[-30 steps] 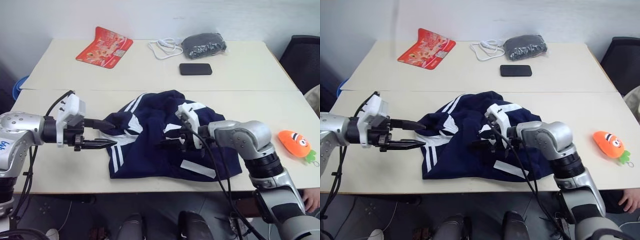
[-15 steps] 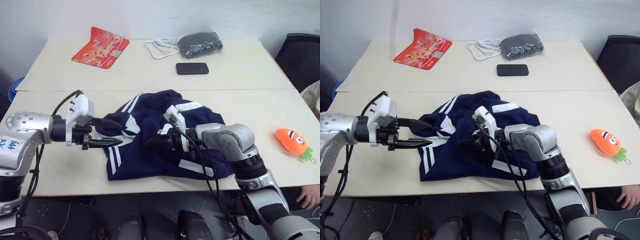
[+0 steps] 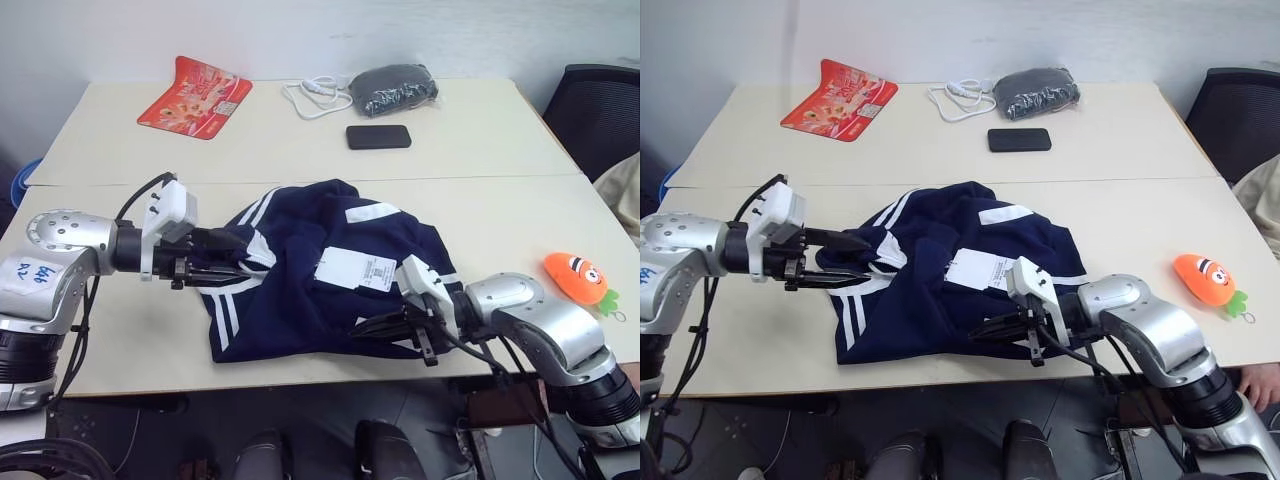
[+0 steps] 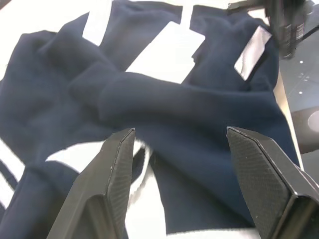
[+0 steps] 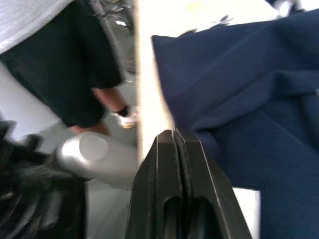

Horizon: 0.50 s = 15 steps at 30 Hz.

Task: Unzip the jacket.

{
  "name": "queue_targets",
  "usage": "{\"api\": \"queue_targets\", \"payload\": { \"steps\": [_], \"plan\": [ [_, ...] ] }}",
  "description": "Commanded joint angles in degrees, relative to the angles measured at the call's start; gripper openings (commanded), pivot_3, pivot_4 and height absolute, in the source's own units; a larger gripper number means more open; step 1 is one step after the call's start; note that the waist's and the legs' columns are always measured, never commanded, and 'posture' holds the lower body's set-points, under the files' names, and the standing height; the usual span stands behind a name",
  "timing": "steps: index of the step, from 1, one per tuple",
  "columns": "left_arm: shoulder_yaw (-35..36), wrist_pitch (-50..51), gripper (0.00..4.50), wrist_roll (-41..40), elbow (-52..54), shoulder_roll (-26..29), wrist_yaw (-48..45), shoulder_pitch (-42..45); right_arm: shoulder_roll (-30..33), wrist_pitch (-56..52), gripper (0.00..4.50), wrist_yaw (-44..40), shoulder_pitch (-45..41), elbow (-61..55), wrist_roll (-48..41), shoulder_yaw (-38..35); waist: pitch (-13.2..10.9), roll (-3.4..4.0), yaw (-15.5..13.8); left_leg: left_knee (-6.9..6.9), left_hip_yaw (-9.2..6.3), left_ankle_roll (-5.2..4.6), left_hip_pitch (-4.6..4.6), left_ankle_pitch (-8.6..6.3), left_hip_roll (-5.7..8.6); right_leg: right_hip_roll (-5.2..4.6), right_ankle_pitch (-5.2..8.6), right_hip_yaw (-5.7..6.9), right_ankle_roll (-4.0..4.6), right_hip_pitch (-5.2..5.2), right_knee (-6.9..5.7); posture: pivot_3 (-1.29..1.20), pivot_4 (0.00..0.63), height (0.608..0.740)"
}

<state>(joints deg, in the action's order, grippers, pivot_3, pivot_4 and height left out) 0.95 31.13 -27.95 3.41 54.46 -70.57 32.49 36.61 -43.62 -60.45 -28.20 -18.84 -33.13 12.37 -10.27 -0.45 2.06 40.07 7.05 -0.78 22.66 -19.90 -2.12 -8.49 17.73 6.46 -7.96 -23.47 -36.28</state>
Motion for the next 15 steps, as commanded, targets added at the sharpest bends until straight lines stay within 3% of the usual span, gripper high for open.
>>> {"api": "queue_targets", "payload": {
  "steps": [1,7,11,15],
  "plan": [
    [0.1,-1.2,3.08,0.6,-0.5,-0.2,-0.8,1.9,-6.2,-6.7,0.42,9.0,-5.4,3.9,-1.9,-3.4,0.0,0.01,-0.2,0.0,0.0,0.01,0.0,0.01,0.01,0.0,0.0,0.0,0.0,-0.01,-0.04,0.0,0.15,0.74],
    [0.4,-1.8,3.08,0.9,-0.5,0.0,-1.4,1.7,-16.1,-21.4,2.24,18.3,-12.8,7.6,-8.5,-7.2,0.0,0.0,-0.7,0.03,-0.08,-0.02,0.14,-0.01,0.09,-0.04,0.01,0.08,0.01,-0.03,-0.02,0.0,0.15,0.74],
    [1.5,-1.2,3.08,0.4,1.0,0.5,-1.2,0.5,-22.7,-30.7,2.24,26.4,-17.8,13.0,-9.9,-11.8,0.0,0.0,-0.4,0.04,-0.1,0.0,0.14,0.0,0.07,-0.03,0.01,0.12,0.01,-0.04,-0.09,0.0,0.15,0.74],
    [2.5,-1.0,3.08,0.2,2.4,1.1,-1.1,-1.0,-24.6,-35.5,2.24,31.7,-20.4,16.5,-8.1,-13.1,0.0,0.01,-0.4,0.01,-0.11,0.0,0.15,0.0,0.08,-0.03,0.01,0.12,0.01,-0.06,-0.09,0.0,0.15,0.74]
  ]
}}
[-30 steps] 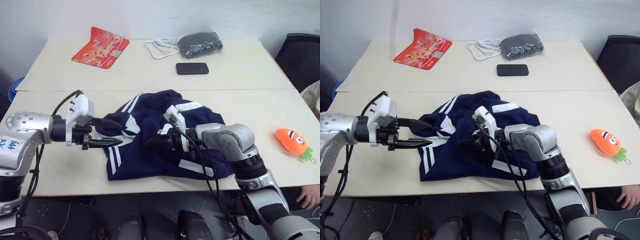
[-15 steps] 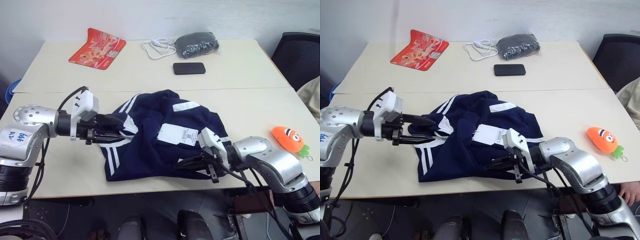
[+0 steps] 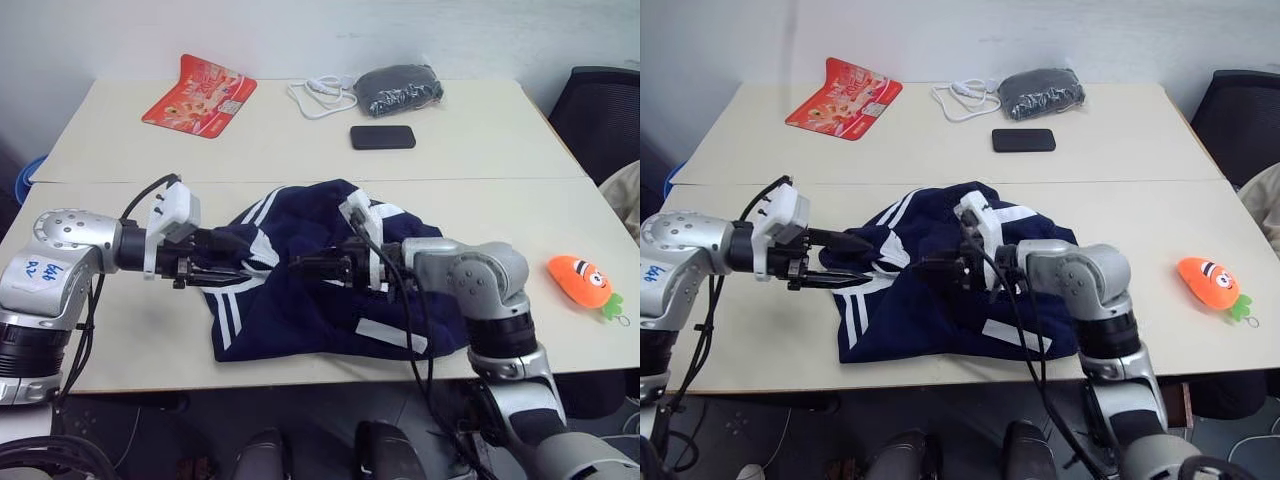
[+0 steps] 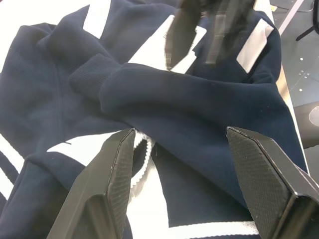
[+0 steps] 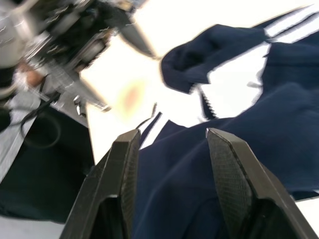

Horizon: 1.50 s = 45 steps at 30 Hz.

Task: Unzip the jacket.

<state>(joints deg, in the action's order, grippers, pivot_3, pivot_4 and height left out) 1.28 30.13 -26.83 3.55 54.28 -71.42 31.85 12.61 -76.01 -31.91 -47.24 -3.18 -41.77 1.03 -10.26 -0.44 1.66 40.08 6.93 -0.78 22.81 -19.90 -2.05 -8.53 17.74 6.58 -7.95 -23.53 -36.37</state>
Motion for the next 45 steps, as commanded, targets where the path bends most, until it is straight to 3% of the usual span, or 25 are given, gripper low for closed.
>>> {"api": "queue_targets", "payload": {
  "steps": [1,8,11,15,21,28,32,41,45],
  "plan": [
    [2.4,0.1,3.08,-0.9,2.4,1.3,-0.2,-0.5,-0.6,-3.8,2.24,3.8,-1.6,1.1,0.6,-1.9,0.0,0.0,0.0,0.0,-0.01,0.0,0.0,0.0,0.0,0.0,0.0,0.0,0.0,0.0,-0.01,0.0,0.15,0.74],
    [3.1,-0.1,3.08,-0.7,2.3,1.8,-0.3,-1.2,1.0,-13.5,2.24,5.6,-2.3,-3.7,-2.9,-8.8,0.0,0.0,0.0,-0.01,0.01,0.0,0.03,0.0,0.01,0.0,0.0,0.0,0.0,-0.02,0.02,0.0,0.15,0.74],
    [2.9,-0.2,3.08,-0.6,2.2,1.5,-0.1,-1.1,-1.0,-16.4,2.8,7.3,0.1,-5.6,-3.9,-10.4,0.0,0.0,0.0,-0.02,0.02,0.0,0.03,0.0,0.0,0.0,0.0,0.0,0.0,-0.03,0.01,0.0,0.15,0.74],
    [2.7,-0.2,3.08,-0.7,2.5,1.3,0.1,-1.3,-5.9,-16.5,4.08,12.7,0.7,-2.8,-6.0,-14.2,0.0,0.0,0.2,-0.05,0.07,0.01,0.03,0.0,0.0,0.0,0.0,-0.02,0.0,-0.08,0.0,0.0,0.15,0.74],
    [2.9,0.4,3.08,-1.4,2.7,1.8,-0.8,-1.3,-11.5,-16.5,4.08,19.8,-0.6,2.2,-5.0,-17.4,0.0,0.0,0.4,-0.05,0.1,0.02,0.03,0.01,0.0,0.0,0.0,-0.03,0.0,-0.12,-0.04,0.0,0.15,0.74],
    [2.0,0.8,3.08,-1.5,2.7,0.2,-0.4,0.8,-12.2,-13.6,4.08,18.5,-0.1,5.2,-1.3,-11.2,0.0,0.01,0.5,-0.05,0.08,0.02,0.03,0.01,0.01,0.0,0.0,-0.04,0.0,-0.11,-0.04,0.0,0.15,0.74],
    [1.7,0.6,3.08,-1.1,2.5,-0.1,-0.5,0.4,-10.6,-10.2,3.17,15.2,0.8,4.7,-0.4,-7.3,0.0,0.01,1.1,-0.08,0.07,0.02,0.02,0.01,0.01,0.0,0.0,-0.03,0.0,-0.11,-0.05,0.0,0.15,0.74],
    [1.1,0.0,3.08,-0.7,1.9,-1.0,-0.9,0.8,-4.7,-7.5,0.06,5.6,3.6,-3.0,-4.1,-3.9,0.0,0.01,1.5,-0.1,0.01,0.03,0.03,0.01,0.01,0.0,0.0,-0.03,0.0,-0.11,-0.03,0.0,0.15,0.74],
    [0.3,-0.4,3.08,0.0,-0.2,-1.4,-1.4,2.7,3.8,-2.1,0.02,-6.9,6.9,-14.2,-9.3,-3.2,0.0,0.0,0.8,-0.08,-0.01,0.02,0.06,0.01,0.02,0.0,0.0,-0.03,0.0,-0.11,-0.01,0.0,0.15,0.74]
  ]
}}
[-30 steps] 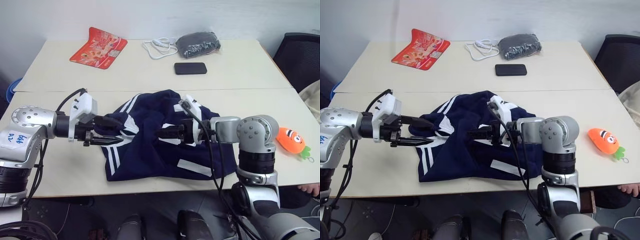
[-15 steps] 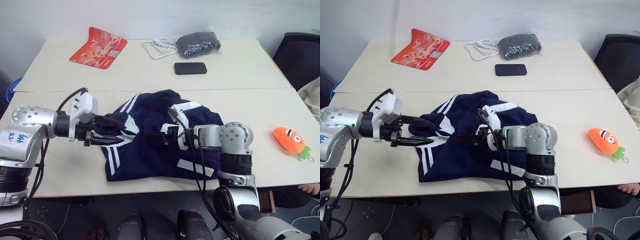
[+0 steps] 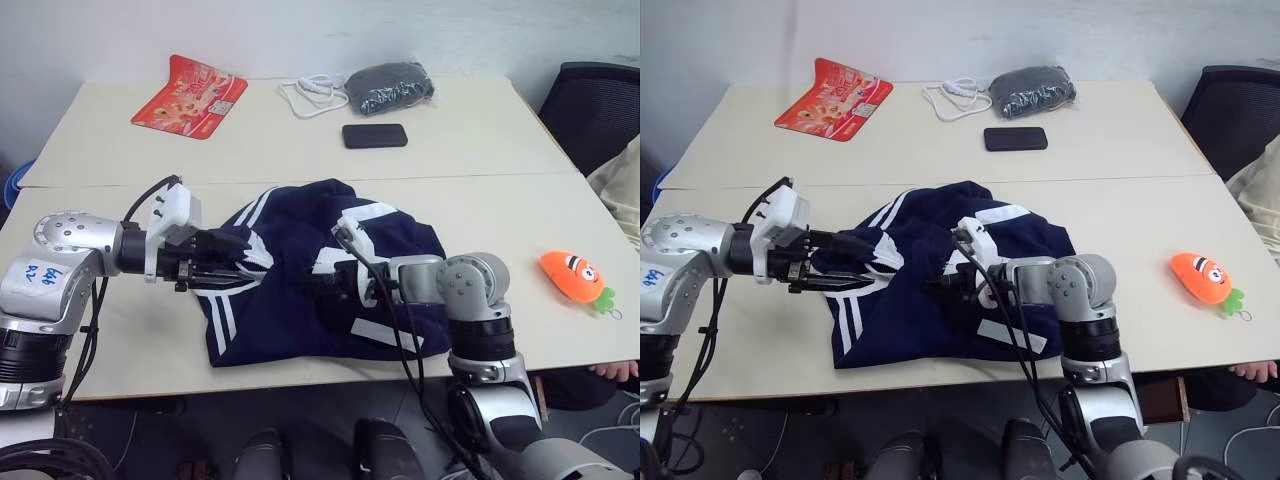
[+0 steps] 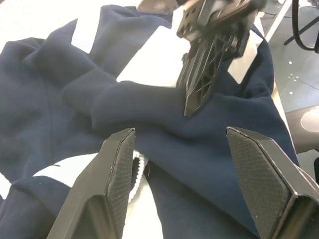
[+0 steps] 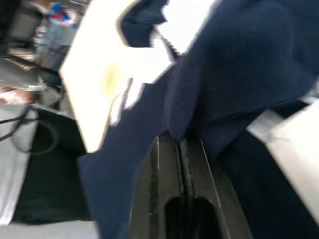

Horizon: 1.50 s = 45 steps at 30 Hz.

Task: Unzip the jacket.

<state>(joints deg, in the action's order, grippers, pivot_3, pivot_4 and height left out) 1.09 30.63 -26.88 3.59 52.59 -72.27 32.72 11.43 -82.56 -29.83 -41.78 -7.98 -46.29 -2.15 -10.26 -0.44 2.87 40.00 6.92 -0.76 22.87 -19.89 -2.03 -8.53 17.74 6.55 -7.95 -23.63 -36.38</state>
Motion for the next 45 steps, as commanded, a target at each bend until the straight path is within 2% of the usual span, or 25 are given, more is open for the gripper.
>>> {"api": "queue_targets", "payload": {
  "steps": [1,6,9,13,17,20,25,28,32,34,37,40,45],
  "plan": [
    [0.3,-0.9,3.08,0.1,-0.3,0.3,-0.9,2.1,8.4,6.8,0.02,-13.0,3.2,-13.1,-5.6,0.1,0.0,0.0,-0.5,0.02,-0.02,-0.01,0.07,-0.01,0.02,0.0,0.0,0.0,0.0,0.0,0.1,0.0,0.15,0.74],
    [-0.8,-1.1,3.08,0.4,-0.9,0.7,-2.9,3.0,24.3,16.3,0.02,-27.5,14.3,-25.9,-6.9,-0.9,0.0,-0.03,-1.6,0.03,0.0,-0.05,0.11,-0.03,0.03,0.0,0.0,0.02,0.0,0.04,0.24,0.0,0.15,0.74],
    [-1.9,-1.7,3.08,1.0,-2.2,0.3,-3.9,4.2,33.3,23.3,0.02,-34.9,23.0,-32.6,-4.4,0.4,0.0,-0.06,-2.4,0.06,0.0,-0.07,0.13,-0.03,0.04,0.0,-0.01,0.02,-0.01,0.06,0.3,0.0,0.15,0.74],
    [-3.9,-2.4,3.08,1.8,-3.0,-0.9,-5.3,5.7,36.4,31.9,0.02,-34.4,29.7,-35.2,3.5,6.3,0.0,-0.11,-2.8,0.11,0.03,-0.09,0.06,-0.02,0.02,0.0,-0.01,-0.01,-0.02,0.12,0.27,0.0,0.15,0.74],
    [-5.8,-3.8,3.08,3.0,-3.8,-2.2,-6.0,6.8,34.9,33.4,0.94,-31.7,31.1,-33.0,4.8,9.1,0.0,-0.13,-2.9,0.18,0.02,-0.11,0.04,-0.01,0.04,-0.02,-0.01,0.0,-0.03,0.15,0.23,0.0,0.15,0.74],
    [-6.4,-4.1,3.08,3.4,-4.6,-3.0,-6.4,7.7,35.2,33.5,1.99,-30.2,32.0,-32.7,5.0,9.1,0.0,-0.14,-3.0,0.2,-0.01,-0.11,0.06,0.0,0.03,-0.02,-0.02,0.02,-0.03,0.15,0.24,0.0,0.15,0.74],
    [-6.8,-5.9,3.08,4.3,-5.5,-3.5,-6.8,8.1,36.9,35.7,3.71,-27.7,34.7,-34.7,6.5,5.6,0.0,-0.14,-3.2,0.21,-0.05,-0.12,0.07,0.0,0.04,-0.02,-0.02,0.06,-0.03,0.18,0.25,0.0,0.15,0.74],
    [-6.4,-7.7,3.08,5.2,-7.6,-3.5,-7.3,9.6,40.0,38.4,4.45,-26.3,35.1,-36.0,9.5,1.4,0.0,-0.14,-3.4,0.22,-0.04,-0.12,0.08,0.0,0.04,-0.02,-0.02,0.06,-0.03,0.17,0.24,0.0,0.15,0.74],
    [-6.2,-12.2,3.08,7.3,-13.8,-3.1,-9.1,13.1,45.1,42.2,4.45,-26.5,29.3,-32.5,11.8,-7.0,0.0,-0.16,-3.8,0.27,-0.04,-0.13,0.08,0.0,0.03,-0.02,-0.02,0.08,-0.03,0.19,0.24,0.0,0.15,0.74],
    [-6.7,-14.0,3.08,8.3,-16.5,-3.6,-9.8,14.3,46.2,46.4,4.45,-25.0,24.1,-29.4,17.5,-4.5,0.0,-0.16,-3.7,0.26,-0.01,-0.13,0.08,0.01,0.03,-0.02,-0.02,0.07,-0.03,0.18,0.27,0.0,0.15,0.74],
    [-7.8,-15.6,3.08,9.6,-17.9,-5.4,-9.7,15.4,44.2,56.0,4.45,-21.6,17.6,-23.8,31.1,5.7,0.0,-0.16,-3.3,0.24,0.0,-0.13,0.05,0.01,0.02,-0.01,-0.02,0.07,-0.03,0.18,0.24,0.0,0.15,0.74],
    [-8.7,-16.3,3.08,10.4,-17.4,-7.7,-9.4,16.0,37.8,61.0,4.45,-17.9,13.2,-17.7,39.9,15.0,0.1,-0.2,-3.0,0.24,-0.04,-0.13,0.11,0.01,0.02,-0.02,-0.02,0.13,-0.03,0.17,0.25,0.0,0.15,0.74],
    [-9.0,-15.8,3.08,11.2,-17.0,-9.6,-9.0,16.5,30.0,65.4,2.81,-14.5,9.2,-10.5,48.5,21.6,0.1,-0.2,-2.6,0.25,-0.11,-0.14,0.25,0.02,0.05,-0.04,-0.02,0.22,-0.04,0.08,0.26,0.0,0.15,0.74]
  ]
}}
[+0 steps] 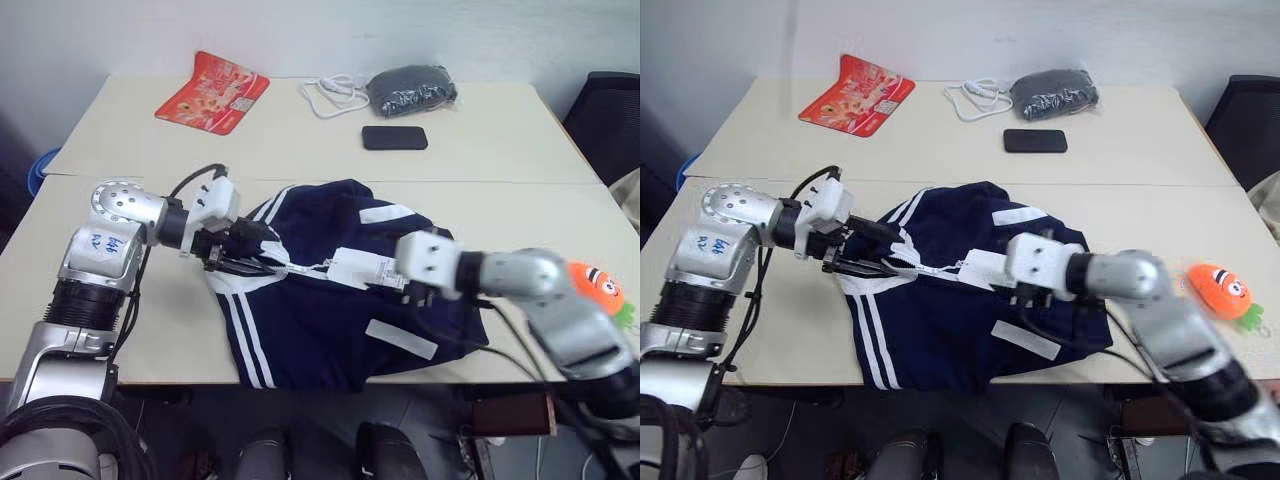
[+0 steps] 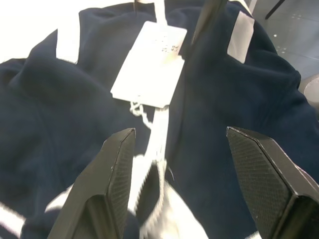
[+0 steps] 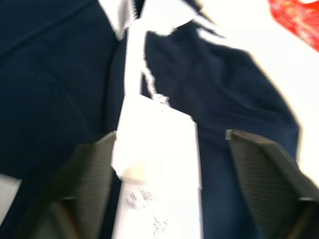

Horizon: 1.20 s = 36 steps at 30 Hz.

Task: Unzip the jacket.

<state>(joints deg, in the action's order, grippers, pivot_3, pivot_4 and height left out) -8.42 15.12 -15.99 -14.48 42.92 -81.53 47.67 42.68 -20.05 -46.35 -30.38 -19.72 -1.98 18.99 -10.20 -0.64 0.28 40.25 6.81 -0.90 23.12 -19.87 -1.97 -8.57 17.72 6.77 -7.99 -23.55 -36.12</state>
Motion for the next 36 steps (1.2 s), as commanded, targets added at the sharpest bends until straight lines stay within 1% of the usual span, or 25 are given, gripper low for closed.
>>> {"api": "queue_targets", "payload": {
  "steps": [1,3,11,13,19,21,29,34,36],
  "plan": [
    [0.6,-0.3,3.08,0.4,1.0,0.0,0.2,1.6,-1.7,3.5,2.48,2.1,-2.4,1.7,5.2,0.8,0.0,0.0,0.0,0.0,-0.01,0.0,0.0,0.0,0.0,0.0,0.0,0.0,0.0,0.0,0.0,0.0,0.15,0.74],
    [0.7,-0.2,3.08,0.4,1.2,-0.1,0.1,1.6,-0.6,6.5,1.83,1.2,-1.7,2.1,7.6,1.3,0.0,0.0,0.0,0.01,-0.03,0.0,0.0,0.01,-0.01,0.0,0.0,0.01,0.0,0.01,-0.01,0.0,0.15,0.74],
    [0.8,-0.4,3.08,0.5,0.8,-0.6,0.3,1.5,5.7,14.1,1.83,-2.4,4.0,0.7,9.7,-3.0,0.0,0.0,-0.1,0.05,-0.07,-0.01,0.0,0.01,0.0,-0.02,0.0,0.04,0.0,0.06,0.0,0.0,0.15,0.74],
    [0.7,-0.4,3.08,0.5,0.7,-1.1,0.4,1.9,6.4,15.5,1.83,-2.6,5.4,0.8,10.0,-3.6,0.0,0.0,-0.1,0.05,-0.07,0.0,-0.01,0.01,-0.02,-0.02,0.0,0.05,0.0,0.07,-0.02,0.0,0.15,0.74],
    [0.7,-0.1,3.08,0.6,0.8,-1.5,0.0,2.6,5.2,20.6,1.83,-1.4,6.7,3.3,14.5,-2.0,0.0,0.0,0.0,0.05,-0.06,0.0,-0.02,0.01,-0.02,-0.01,0.0,0.04,0.0,0.05,-0.03,0.0,0.15,0.74],
    [0.6,-0.3,3.08,0.7,0.7,-1.2,-0.4,2.6,5.4,23.9,1.83,-1.3,7.2,4.1,16.8,-1.1,0.0,0.0,-0.1,0.05,-0.06,0.0,-0.02,0.01,-0.02,-0.01,0.0,0.04,0.0,0.06,-0.02,0.0,0.15,0.74],
    [0.8,-0.2,3.08,0.7,0.9,-0.9,-0.8,2.7,0.5,21.7,1.83,-2.3,6.7,2.0,16.5,-1.3,0.0,0.0,-0.1,0.1,-0.09,0.0,-0.02,0.01,-0.02,-0.02,0.0,0.05,0.0,0.08,-0.04,0.0,0.15,0.74],
    [0.8,0.0,3.08,0.9,0.4,-1.3,-0.4,3.4,-2.5,24.0,1.83,0.7,3.5,6.8,21.8,-0.1,0.0,0.0,0.0,0.11,-0.09,0.0,-0.02,0.01,-0.02,-0.01,0.0,0.04,0.0,0.08,-0.06,0.0,0.15,0.74],
    [0.9,0.1,3.08,0.8,0.6,-1.1,-0.4,3.4,-3.9,23.3,1.83,1.6,2.2,8.0,22.1,-0.6,0.0,0.0,0.0,0.11,-0.09,0.0,-0.02,0.01,-0.02,-0.01,0.0,0.04,0.0,0.08,-0.06,0.0,0.15,0.74]
  ]
}}
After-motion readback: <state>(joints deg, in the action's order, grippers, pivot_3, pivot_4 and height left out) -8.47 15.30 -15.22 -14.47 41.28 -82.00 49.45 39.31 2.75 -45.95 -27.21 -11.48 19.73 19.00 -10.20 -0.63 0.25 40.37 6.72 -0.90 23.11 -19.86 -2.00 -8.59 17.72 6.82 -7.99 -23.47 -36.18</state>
